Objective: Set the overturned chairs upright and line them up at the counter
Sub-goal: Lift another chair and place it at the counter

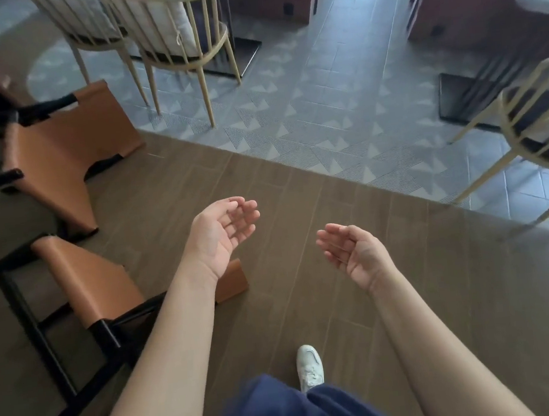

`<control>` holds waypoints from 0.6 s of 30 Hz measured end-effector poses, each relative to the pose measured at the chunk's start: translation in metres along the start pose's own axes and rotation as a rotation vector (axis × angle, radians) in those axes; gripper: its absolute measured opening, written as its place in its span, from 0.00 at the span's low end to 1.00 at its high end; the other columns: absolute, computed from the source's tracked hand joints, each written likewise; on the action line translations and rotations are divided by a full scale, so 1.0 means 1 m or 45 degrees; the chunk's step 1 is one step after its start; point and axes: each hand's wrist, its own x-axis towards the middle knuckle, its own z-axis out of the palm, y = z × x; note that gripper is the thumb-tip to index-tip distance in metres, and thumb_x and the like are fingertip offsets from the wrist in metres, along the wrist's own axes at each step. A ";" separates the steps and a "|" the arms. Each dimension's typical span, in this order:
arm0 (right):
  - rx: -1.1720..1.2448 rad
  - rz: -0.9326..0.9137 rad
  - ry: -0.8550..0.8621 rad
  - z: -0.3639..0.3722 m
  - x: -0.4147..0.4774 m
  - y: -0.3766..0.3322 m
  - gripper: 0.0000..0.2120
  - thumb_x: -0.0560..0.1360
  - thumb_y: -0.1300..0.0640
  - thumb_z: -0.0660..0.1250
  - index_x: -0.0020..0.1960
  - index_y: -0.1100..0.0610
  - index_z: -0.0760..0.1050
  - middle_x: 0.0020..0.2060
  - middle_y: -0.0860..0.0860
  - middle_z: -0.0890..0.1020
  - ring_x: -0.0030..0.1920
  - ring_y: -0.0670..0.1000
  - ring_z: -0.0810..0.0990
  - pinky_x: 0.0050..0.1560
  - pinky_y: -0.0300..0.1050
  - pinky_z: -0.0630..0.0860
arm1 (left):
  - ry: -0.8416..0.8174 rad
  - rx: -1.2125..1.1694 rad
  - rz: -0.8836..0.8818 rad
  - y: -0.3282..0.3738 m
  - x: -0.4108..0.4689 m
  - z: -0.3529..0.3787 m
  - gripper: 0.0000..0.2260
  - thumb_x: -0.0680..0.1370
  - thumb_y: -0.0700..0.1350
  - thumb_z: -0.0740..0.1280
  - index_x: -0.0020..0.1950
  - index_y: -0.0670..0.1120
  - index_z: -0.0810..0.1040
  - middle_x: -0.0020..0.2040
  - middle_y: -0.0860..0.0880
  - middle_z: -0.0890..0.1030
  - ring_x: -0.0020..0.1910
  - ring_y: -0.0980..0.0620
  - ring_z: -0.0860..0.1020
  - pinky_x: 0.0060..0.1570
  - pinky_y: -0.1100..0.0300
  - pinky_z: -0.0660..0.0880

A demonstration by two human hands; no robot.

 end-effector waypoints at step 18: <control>-0.158 0.223 -0.094 0.070 0.141 -0.029 0.11 0.79 0.60 0.59 0.51 0.60 0.80 0.43 0.54 0.87 0.41 0.50 0.86 0.43 0.42 0.79 | 0.277 0.090 -0.077 -0.005 0.128 -0.013 0.10 0.77 0.35 0.59 0.47 0.43 0.79 0.47 0.44 0.85 0.47 0.48 0.84 0.56 0.51 0.77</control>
